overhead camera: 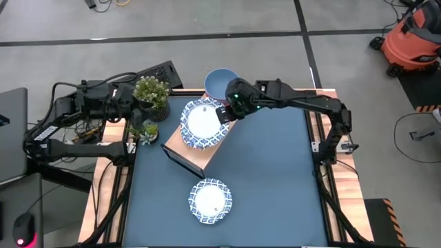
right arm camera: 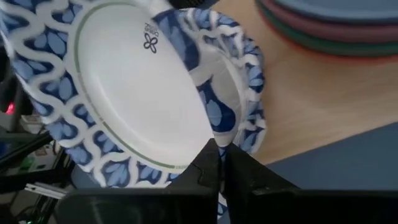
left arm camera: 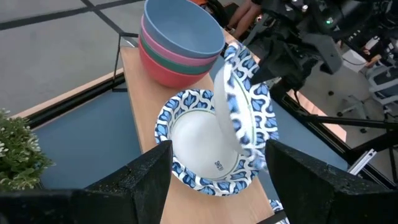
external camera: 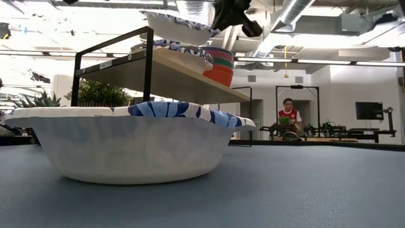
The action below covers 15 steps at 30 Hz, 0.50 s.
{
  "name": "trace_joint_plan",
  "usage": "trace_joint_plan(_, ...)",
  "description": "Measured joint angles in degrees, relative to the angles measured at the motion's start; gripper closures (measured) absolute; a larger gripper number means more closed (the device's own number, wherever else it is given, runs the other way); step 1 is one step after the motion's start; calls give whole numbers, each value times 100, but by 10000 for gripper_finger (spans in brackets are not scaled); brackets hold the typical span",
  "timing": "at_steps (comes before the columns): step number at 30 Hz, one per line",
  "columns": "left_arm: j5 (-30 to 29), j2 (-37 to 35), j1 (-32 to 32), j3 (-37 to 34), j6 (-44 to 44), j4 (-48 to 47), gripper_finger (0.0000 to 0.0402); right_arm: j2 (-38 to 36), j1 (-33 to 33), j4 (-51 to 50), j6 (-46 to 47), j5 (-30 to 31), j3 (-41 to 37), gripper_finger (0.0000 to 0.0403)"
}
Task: Place and stack bowls onto a shelf
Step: Stack the white bowl on top of the other white bowl on the shelf
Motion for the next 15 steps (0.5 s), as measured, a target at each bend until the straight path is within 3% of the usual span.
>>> trace_joint_plan(15,-4,-11,0,0,67,1,159,48,-190,14,-257,-278,-4,346)
